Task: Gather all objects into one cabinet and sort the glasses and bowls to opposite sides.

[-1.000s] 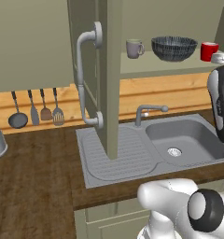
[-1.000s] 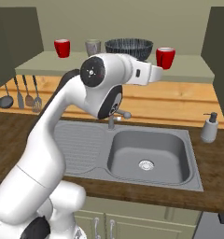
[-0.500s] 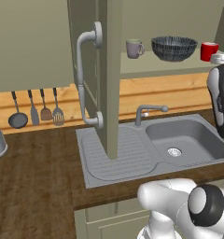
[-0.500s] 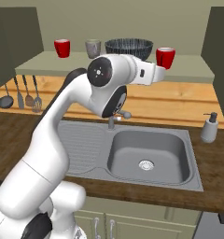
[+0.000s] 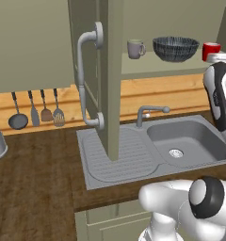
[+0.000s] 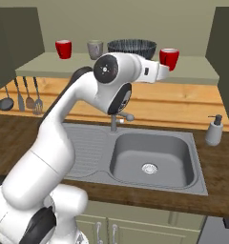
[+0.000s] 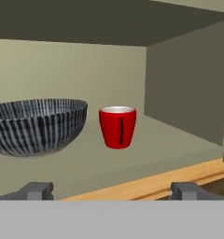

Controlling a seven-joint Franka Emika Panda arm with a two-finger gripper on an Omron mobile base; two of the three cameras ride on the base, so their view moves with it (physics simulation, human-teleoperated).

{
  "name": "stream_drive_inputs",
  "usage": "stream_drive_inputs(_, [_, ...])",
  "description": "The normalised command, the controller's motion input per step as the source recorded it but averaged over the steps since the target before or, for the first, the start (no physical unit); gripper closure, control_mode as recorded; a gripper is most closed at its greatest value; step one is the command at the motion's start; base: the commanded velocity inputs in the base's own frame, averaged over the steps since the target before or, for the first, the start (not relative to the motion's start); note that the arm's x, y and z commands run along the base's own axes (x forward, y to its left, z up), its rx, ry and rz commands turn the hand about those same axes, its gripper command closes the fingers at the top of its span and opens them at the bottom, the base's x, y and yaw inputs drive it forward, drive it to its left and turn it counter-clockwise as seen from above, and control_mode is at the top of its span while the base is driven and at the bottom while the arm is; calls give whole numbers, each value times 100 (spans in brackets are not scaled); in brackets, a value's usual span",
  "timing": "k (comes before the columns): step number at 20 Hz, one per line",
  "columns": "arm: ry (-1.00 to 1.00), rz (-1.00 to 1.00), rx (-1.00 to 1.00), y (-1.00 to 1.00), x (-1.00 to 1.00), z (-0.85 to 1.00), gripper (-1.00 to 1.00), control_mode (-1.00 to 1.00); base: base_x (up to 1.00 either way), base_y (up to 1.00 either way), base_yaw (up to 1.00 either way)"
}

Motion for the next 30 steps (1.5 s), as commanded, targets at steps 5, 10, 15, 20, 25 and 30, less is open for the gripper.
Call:
stream_drive_inputs(5, [3,1,0,-4,50,-1,-100,-100,0,0,0])
stream_drive_inputs(10, [3,2,0,-17,51,0,-100,-100,0,0,0])
stream_drive_inputs(15, [0,3,0,-25,29,0,-100,-100,0,0,0])
stream_drive_inputs(20, [0,3,0,-21,8,-1,-100,-100,0,0,0])
stream_drive_inputs(25, [2,0,0,0,8,-3,-100,-100,0,0,0])
stream_drive_inputs(30, [0,0,0,0,21,0,-100,-100,0,0,0])
